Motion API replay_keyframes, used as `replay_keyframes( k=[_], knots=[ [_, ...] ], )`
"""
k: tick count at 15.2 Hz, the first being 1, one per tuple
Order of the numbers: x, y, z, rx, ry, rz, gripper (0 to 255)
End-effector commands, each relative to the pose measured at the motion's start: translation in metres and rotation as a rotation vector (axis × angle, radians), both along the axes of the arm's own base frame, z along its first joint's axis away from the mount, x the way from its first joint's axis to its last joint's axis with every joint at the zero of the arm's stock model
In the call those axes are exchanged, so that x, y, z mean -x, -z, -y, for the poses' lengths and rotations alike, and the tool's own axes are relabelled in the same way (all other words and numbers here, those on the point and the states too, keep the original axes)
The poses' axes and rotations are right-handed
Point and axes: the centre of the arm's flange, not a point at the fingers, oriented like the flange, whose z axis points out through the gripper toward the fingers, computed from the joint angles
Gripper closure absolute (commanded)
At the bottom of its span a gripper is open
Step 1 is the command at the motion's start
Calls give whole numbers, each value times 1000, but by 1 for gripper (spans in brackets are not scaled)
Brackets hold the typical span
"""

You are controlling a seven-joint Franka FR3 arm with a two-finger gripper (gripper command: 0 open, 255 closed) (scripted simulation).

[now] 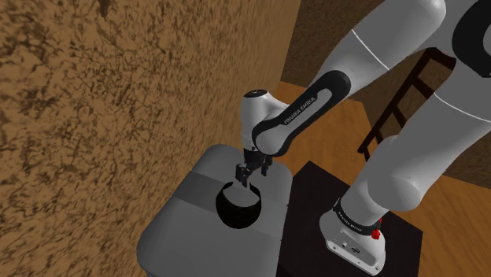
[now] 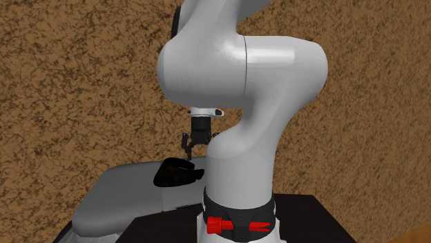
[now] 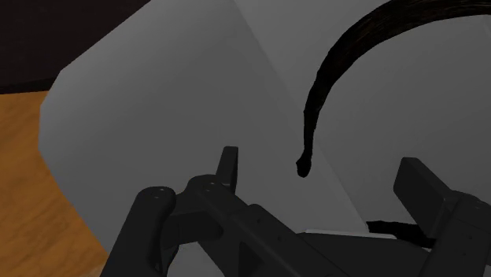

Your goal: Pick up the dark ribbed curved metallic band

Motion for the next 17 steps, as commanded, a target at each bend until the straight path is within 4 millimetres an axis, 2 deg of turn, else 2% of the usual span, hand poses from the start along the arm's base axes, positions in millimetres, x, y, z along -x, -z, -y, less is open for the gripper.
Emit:
replay_keyframes(
  k=[1, 5, 7, 8, 17],
  knots=[
    [0, 12, 0, 0, 1, 0, 0],
    [0, 37, 0, 0, 1, 0, 0],
    [0, 37, 0, 0, 1, 0, 0],
    [0, 36, -1, -1, 1, 0, 255],
    [0, 37, 0, 0, 1, 0, 255]
  ],
)
